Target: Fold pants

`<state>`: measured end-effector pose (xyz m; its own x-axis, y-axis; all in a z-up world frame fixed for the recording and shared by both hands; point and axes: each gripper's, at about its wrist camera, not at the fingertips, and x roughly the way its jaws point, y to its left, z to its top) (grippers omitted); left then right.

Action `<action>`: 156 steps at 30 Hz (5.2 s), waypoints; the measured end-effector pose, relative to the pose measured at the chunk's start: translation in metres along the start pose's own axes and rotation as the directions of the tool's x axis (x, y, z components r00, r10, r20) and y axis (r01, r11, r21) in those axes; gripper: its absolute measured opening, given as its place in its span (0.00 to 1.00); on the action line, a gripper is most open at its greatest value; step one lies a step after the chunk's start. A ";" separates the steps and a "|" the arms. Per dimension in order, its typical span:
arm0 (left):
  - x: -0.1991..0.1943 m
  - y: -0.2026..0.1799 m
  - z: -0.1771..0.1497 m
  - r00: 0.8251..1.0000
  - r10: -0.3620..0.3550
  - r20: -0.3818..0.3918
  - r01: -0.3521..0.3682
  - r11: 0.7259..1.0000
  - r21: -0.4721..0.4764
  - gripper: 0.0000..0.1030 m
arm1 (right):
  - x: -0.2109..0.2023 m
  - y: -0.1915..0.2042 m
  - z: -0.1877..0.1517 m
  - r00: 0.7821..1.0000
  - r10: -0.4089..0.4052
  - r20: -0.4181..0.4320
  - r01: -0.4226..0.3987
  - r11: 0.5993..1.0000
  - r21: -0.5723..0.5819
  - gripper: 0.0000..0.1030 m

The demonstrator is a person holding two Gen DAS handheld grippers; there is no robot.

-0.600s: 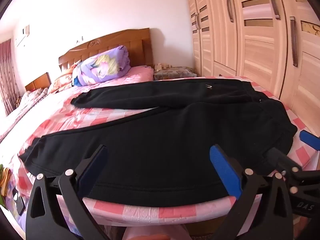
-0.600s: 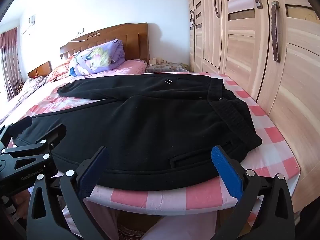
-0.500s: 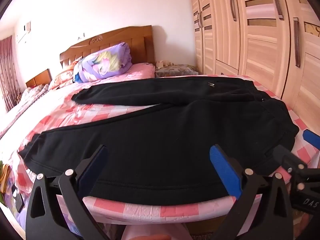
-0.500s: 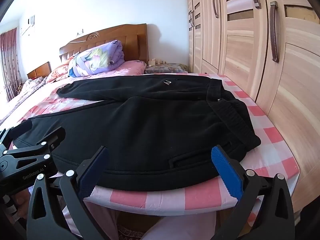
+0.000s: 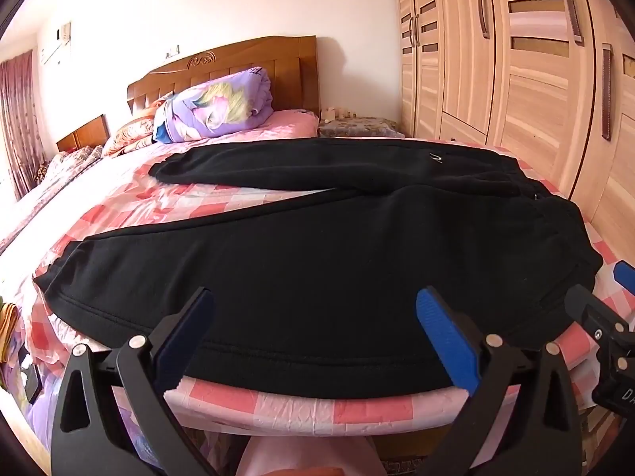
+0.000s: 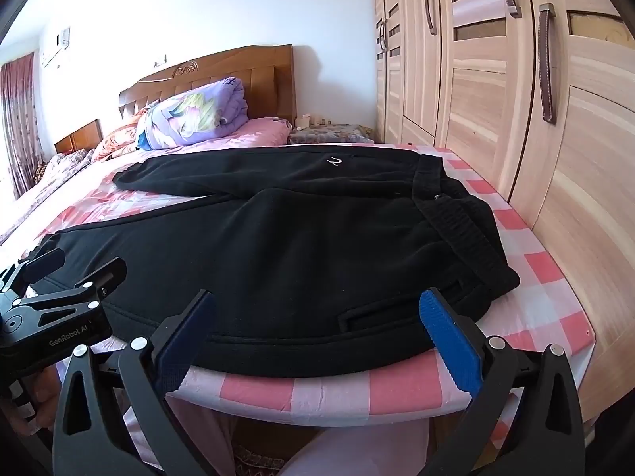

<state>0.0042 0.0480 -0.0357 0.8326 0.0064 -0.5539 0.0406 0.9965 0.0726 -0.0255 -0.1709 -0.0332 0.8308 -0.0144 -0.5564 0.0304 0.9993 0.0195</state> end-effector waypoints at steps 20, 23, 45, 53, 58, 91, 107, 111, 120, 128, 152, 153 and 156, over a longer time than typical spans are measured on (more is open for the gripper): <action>0.002 -0.011 0.012 0.999 0.012 -0.029 -0.012 1.000 -0.004 0.99 | 0.001 0.001 -0.002 1.000 0.000 -0.008 0.000 1.000 0.005 0.96; 0.001 -0.011 0.013 1.000 0.007 -0.027 -0.007 1.000 -0.003 0.99 | 0.002 0.001 -0.002 1.000 0.000 -0.009 0.001 1.000 0.007 0.96; -0.001 -0.013 0.016 0.999 0.000 -0.038 0.001 1.000 0.005 0.99 | 0.006 -0.002 -0.003 1.000 0.012 -0.027 -0.011 1.000 0.022 0.96; -0.001 -0.017 0.018 0.999 -0.001 -0.039 0.001 1.000 0.010 0.99 | 0.005 -0.001 -0.004 1.000 0.012 -0.029 -0.011 1.000 0.024 0.96; 0.001 -0.017 0.017 0.999 0.001 -0.044 -0.001 1.000 0.007 0.99 | 0.006 -0.002 -0.004 0.999 0.013 -0.031 -0.012 1.000 0.026 0.96; -0.001 0.007 0.036 0.992 0.119 0.043 -0.126 0.971 0.202 0.99 | 0.005 -0.021 0.056 0.974 0.167 0.152 -0.144 0.978 -0.152 0.96; 0.215 0.072 0.224 0.912 -0.336 -0.234 0.292 0.935 -0.201 0.98 | 0.329 -0.020 0.265 0.918 0.237 -0.319 -0.351 0.860 -0.371 0.96; 0.283 0.069 0.250 0.884 -0.307 -0.352 0.240 0.945 -0.222 0.98 | 0.383 -0.012 0.261 0.861 0.288 -0.418 -0.455 0.804 -0.383 0.96; 0.375 0.047 0.278 0.845 -0.333 -0.419 0.236 0.935 -0.265 0.98 | 0.463 -0.013 0.267 0.714 0.349 -0.607 -0.624 0.712 -0.323 0.96; 0.416 0.032 0.294 0.752 -0.513 -0.413 0.303 0.826 -0.475 0.98 | 0.456 -0.023 0.272 0.614 0.479 -0.627 -0.741 0.624 -0.248 0.34; 0.350 0.045 0.278 0.846 -0.458 -0.275 0.271 0.811 -0.519 0.10 | 0.213 0.016 0.192 0.911 0.383 -0.150 -0.378 0.636 -0.673 0.01; 0.321 0.047 0.276 0.874 -0.439 -0.209 0.301 0.827 -0.475 0.10 | 0.206 0.015 0.187 0.907 0.391 -0.156 -0.393 0.652 -0.648 0.02; 0.238 0.045 0.256 0.919 -0.393 -0.039 0.360 0.874 -0.327 0.09 | 0.181 -0.002 0.174 0.875 0.452 -0.174 -0.471 0.709 -0.525 0.05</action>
<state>0.3456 0.0730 0.0481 0.7271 -0.3828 -0.5699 0.1547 0.9001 -0.4073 0.2216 -0.1809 0.0102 0.6439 0.4448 -0.6226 -0.6612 0.7329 -0.1602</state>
